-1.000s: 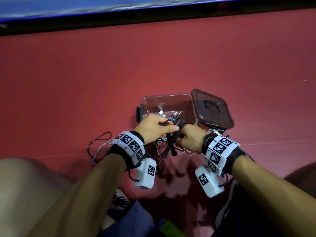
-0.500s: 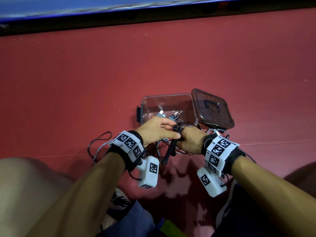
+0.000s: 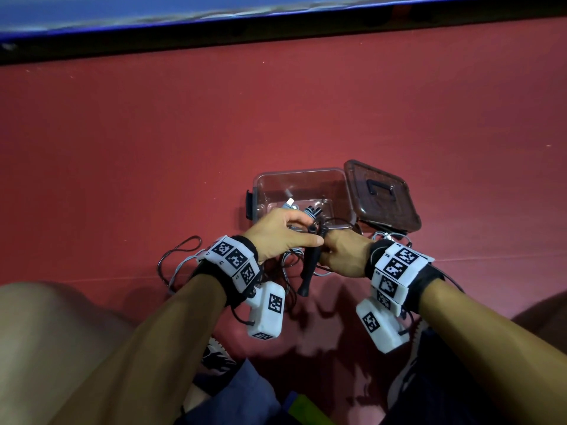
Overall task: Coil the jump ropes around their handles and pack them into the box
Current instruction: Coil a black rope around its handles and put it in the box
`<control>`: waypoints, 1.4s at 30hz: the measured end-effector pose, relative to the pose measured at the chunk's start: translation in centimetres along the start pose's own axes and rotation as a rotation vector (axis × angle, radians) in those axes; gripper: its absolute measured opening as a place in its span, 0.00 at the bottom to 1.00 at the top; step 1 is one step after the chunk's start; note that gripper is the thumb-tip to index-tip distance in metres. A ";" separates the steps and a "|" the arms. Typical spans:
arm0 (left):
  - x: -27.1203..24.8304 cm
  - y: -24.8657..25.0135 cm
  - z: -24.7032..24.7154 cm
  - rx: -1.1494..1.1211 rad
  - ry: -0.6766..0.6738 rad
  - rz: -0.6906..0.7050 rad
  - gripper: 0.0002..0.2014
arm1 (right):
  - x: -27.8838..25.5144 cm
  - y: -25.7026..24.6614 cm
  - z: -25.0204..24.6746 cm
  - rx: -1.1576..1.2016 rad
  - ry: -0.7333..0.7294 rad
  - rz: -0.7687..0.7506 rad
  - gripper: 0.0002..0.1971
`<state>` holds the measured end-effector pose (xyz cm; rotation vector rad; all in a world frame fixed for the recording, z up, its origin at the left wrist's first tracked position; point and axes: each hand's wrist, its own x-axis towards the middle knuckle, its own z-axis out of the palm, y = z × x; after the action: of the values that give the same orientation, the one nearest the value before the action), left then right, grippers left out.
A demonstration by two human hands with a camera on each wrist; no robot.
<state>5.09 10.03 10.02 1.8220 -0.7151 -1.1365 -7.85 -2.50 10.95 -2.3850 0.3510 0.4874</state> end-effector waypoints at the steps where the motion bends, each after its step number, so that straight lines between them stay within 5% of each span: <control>1: -0.1 0.0 0.1 -0.027 -0.012 -0.015 0.16 | -0.1 -0.1 0.0 -0.004 0.004 -0.009 0.14; 5: -0.3 0.0 0.5 -0.070 -0.039 -0.029 0.19 | -0.2 -0.3 -0.1 -0.043 0.006 -0.035 0.21; 11: -0.5 0.3 0.3 -0.071 -0.060 -0.008 0.13 | -0.2 -0.1 0.0 -0.058 0.009 0.027 0.11; 19: -0.8 1.2 0.1 -0.122 -0.011 0.067 0.07 | -0.1 -0.4 -0.3 -0.033 0.040 0.087 0.12; 24: -0.7 1.5 -0.3 -0.079 -0.005 0.065 0.10 | 0.0 -0.6 -0.6 0.025 0.046 0.123 0.22; 29: -1.0 1.7 -0.4 -0.001 -0.054 0.089 0.06 | -0.1 -0.6 -0.6 0.005 0.041 0.137 0.17; 39: -0.5 2.3 -1.5 -0.005 0.175 0.138 0.05 | 0.0 0.5 0.0 0.099 0.009 0.217 0.07; 42: -0.4 2.2 -1.7 0.012 0.229 0.125 0.06 | 0.1 0.4 -0.1 0.084 0.057 0.167 0.13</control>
<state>6.42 9.95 12.48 1.8537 -0.6912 -0.8282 -7.91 -2.90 10.81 -2.3025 0.5890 0.4712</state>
